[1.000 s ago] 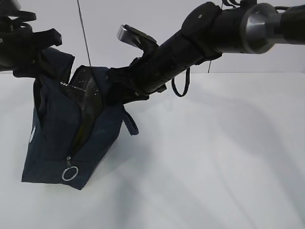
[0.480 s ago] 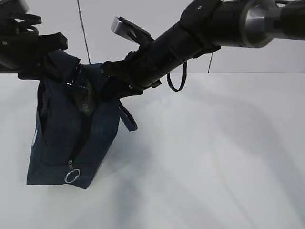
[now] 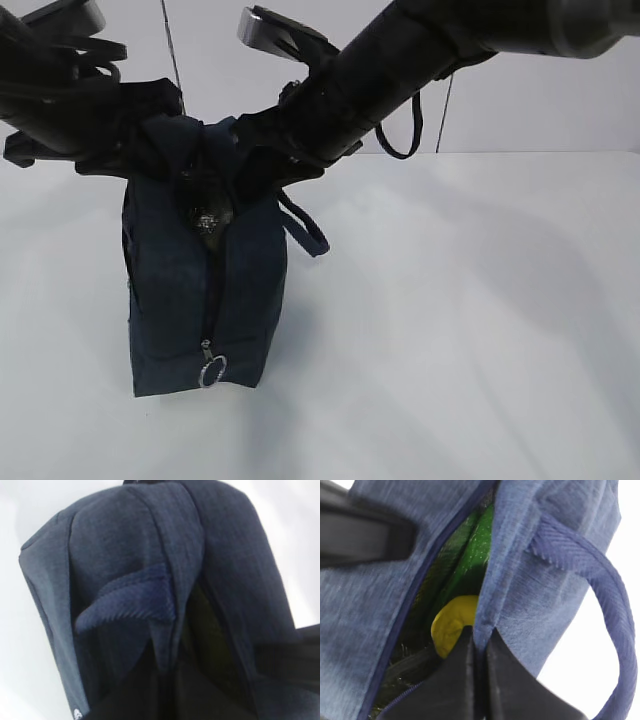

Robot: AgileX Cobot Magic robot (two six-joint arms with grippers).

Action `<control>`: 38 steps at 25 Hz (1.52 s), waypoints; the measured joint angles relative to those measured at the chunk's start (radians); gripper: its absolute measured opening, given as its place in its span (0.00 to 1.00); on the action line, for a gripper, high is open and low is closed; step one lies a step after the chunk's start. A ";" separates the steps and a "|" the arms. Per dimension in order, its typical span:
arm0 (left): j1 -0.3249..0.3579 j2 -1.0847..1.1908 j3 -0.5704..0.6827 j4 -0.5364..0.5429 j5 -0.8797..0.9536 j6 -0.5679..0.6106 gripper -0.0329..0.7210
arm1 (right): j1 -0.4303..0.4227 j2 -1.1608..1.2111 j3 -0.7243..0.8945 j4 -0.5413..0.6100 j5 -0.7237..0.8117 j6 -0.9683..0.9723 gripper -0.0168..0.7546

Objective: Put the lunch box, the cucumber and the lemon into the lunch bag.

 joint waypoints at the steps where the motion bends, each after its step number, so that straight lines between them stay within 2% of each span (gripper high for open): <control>1: -0.009 0.000 0.000 -0.002 0.000 0.000 0.03 | 0.000 -0.012 0.000 -0.027 0.008 0.018 0.04; 7: -0.068 0.000 0.000 -0.028 -0.002 0.000 0.03 | 0.000 -0.062 -0.002 -0.241 0.086 0.218 0.04; 15: -0.129 0.000 0.000 -0.079 -0.083 0.002 0.03 | 0.000 -0.164 -0.002 -0.446 0.142 0.352 0.04; 20: -0.135 0.023 -0.033 -0.135 -0.098 0.032 0.03 | 0.000 -0.179 -0.002 -0.498 0.157 0.404 0.03; 26: -0.135 0.086 -0.129 -0.150 -0.070 0.039 0.03 | -0.006 -0.179 0.001 -0.573 0.160 0.481 0.03; 38: -0.182 0.221 -0.208 -0.160 -0.062 0.041 0.03 | -0.061 -0.181 0.051 -0.583 0.162 0.492 0.03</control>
